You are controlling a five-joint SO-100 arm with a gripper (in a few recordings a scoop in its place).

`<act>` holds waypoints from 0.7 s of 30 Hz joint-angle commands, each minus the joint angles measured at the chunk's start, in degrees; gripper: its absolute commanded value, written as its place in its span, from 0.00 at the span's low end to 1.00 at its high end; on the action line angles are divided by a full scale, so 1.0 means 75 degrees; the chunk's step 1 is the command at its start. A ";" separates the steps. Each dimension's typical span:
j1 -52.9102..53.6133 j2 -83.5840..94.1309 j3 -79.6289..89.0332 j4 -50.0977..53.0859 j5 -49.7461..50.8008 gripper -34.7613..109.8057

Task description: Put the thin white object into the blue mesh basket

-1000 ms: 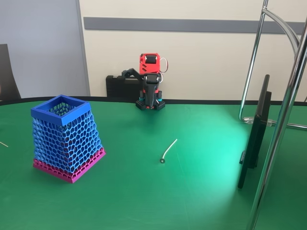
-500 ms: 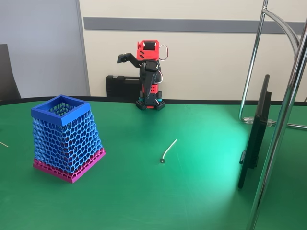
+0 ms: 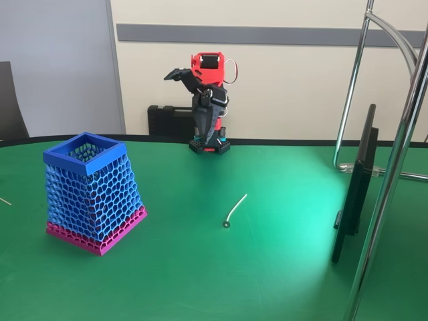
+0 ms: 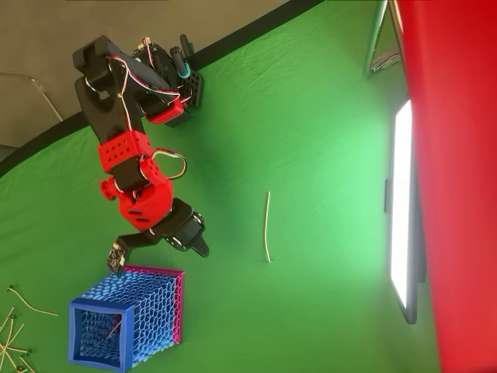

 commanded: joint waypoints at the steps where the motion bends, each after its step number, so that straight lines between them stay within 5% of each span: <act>1: -0.0152 -0.0938 -0.1664 0.0621 -0.0586 0.31; 21: -0.0141 -0.4617 -0.3504 0.1055 -0.3891 0.39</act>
